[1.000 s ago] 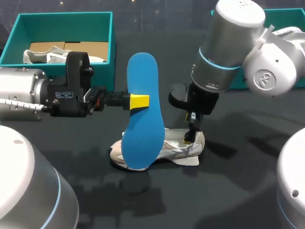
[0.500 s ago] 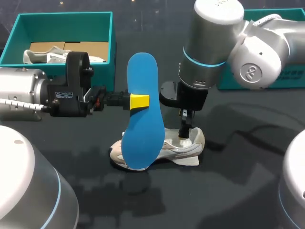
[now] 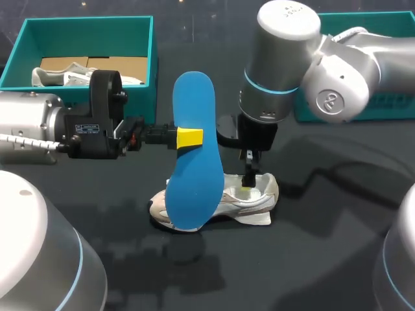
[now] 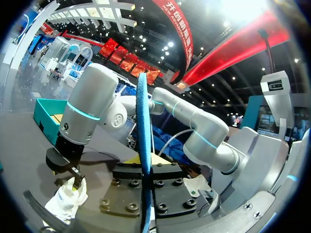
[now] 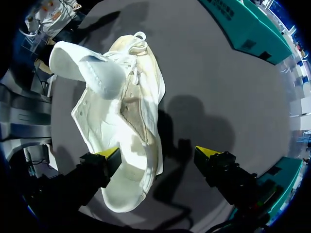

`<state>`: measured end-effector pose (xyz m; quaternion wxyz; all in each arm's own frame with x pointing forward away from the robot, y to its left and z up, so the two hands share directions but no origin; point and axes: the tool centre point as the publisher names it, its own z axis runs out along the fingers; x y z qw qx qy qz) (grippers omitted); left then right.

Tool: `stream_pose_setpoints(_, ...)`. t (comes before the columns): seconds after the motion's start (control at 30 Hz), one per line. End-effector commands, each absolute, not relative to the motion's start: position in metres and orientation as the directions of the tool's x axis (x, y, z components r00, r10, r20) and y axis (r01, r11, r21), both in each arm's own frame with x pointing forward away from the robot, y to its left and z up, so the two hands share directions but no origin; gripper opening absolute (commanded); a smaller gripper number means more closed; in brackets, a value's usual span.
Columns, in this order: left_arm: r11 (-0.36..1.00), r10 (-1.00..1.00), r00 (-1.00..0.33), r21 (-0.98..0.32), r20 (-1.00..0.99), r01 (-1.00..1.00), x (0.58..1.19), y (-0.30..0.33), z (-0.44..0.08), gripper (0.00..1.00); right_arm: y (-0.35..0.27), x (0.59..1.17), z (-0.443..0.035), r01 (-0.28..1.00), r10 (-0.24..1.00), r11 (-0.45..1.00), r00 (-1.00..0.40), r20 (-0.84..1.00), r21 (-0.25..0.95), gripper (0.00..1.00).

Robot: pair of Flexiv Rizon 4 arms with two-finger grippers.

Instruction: Take the shoe out of the shoebox, open the shoe tongue, remove and reinsert the insole, then place the shoe into the shoebox

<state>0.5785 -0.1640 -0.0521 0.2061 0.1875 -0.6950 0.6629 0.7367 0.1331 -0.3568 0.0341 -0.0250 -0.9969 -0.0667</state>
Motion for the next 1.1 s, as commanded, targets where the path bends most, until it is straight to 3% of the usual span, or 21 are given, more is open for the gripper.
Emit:
stream_pose_setpoints(0.03, 0.049, 0.013, -0.845, -0.844, 0.535, -0.534, 0.578, -0.166, -0.053, 0.0, 0.134, 0.739, -0.369, 0.058, 0.048, 0.989, -0.996, 0.074, 0.139, 1.0)
stream_pose_setpoints(0.23, 0.049, 0.013, -0.845, -0.844, 0.535, -0.534, 0.578, -0.166, -0.053, 0.0, 0.144, 0.741, -0.372, 0.078, 0.07, 0.991, -0.994, 0.079, 0.111, 0.99)
stream_pose_setpoints(0.67, 0.049, 0.013, -0.845, -0.844, 0.535, -0.534, 0.578, -0.166, -0.053, 0.0, 0.158, 0.745, -0.384, 0.102, 0.093, 0.992, -0.99, 0.11, 0.071, 0.8)
stream_pose_setpoints(0.8, 0.049, 0.013, -0.845, -0.844, 0.535, -0.534, 0.578, -0.166, -0.053, 0.0, 0.158, 0.744, -0.387, 0.108, 0.099, 0.991, -0.988, 0.119, 0.075, 0.67)
stream_pose_setpoints(0.87, 0.049, 0.013, -0.845, -0.844, 0.535, -0.534, 0.578, -0.166, -0.053, 0.0, 0.158, 0.743, -0.39, 0.116, 0.106, 0.991, -0.986, 0.128, 0.072, 0.66)
stream_pose_setpoints(1.1, 0.049, 0.013, -0.845, -0.844, 0.535, -0.534, 0.578, -0.166, -0.053, 0.0, 0.159, 0.737, -0.395, 0.129, 0.116, 0.988, -0.983, 0.143, 0.087, 0.32)
